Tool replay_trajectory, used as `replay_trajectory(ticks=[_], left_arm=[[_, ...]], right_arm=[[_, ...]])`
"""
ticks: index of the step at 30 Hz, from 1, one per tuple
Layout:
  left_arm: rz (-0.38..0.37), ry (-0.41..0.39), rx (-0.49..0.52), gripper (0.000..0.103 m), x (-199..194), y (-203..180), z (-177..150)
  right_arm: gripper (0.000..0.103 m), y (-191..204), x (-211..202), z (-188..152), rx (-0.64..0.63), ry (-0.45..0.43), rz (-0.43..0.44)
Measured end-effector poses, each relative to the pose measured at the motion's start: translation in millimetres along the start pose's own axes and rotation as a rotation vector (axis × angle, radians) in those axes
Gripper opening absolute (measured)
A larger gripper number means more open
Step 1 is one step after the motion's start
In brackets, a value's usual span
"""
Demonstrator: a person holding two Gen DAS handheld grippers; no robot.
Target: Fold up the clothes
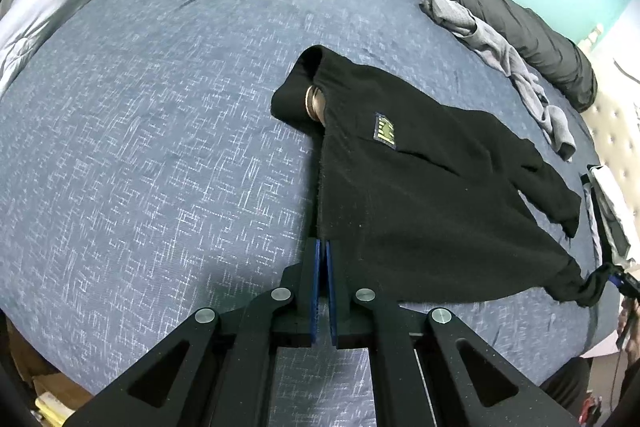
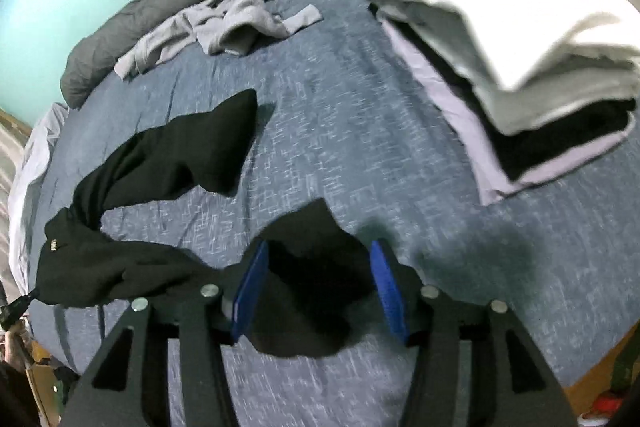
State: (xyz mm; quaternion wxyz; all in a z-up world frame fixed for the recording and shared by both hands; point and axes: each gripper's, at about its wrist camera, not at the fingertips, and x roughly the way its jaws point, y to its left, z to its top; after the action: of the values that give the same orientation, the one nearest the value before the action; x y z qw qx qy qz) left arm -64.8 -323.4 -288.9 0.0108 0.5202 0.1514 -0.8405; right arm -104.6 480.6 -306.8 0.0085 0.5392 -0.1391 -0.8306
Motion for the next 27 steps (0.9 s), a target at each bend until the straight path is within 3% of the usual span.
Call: replay_trajectory(ticks=[3,5,8,11,21,24,27], left_arm=[[0.004,0.008,0.001,0.003,3,1,-1],[0.005,0.013,-0.001,0.003,5,3,-2],[0.004,0.016,-0.006,0.003,6,5,-3],[0.004,0.019,-0.011,0.004,6,6,-4],[0.006,0.014,-0.008,0.004,0,3,-6],[0.009,0.018,-0.011,0.004,2,4,-8],[0.01,0.022,-0.016,0.004,3,5,-10]], right_arm=[[0.05,11,18,3,-0.016,0.053,-0.034],[0.024,15,27,2,-0.02,0.082,-0.058],[0.009,18,26,1,-0.027,0.067,-0.06],[0.007,23,17,6,-0.035,0.021,-0.055],[0.006,33,-67,27,-0.116,-0.271,0.101],[0.006,22,-58,10,-0.151,-0.245,0.09],[0.006,2,-31,-18,-0.144,-0.163,0.059]])
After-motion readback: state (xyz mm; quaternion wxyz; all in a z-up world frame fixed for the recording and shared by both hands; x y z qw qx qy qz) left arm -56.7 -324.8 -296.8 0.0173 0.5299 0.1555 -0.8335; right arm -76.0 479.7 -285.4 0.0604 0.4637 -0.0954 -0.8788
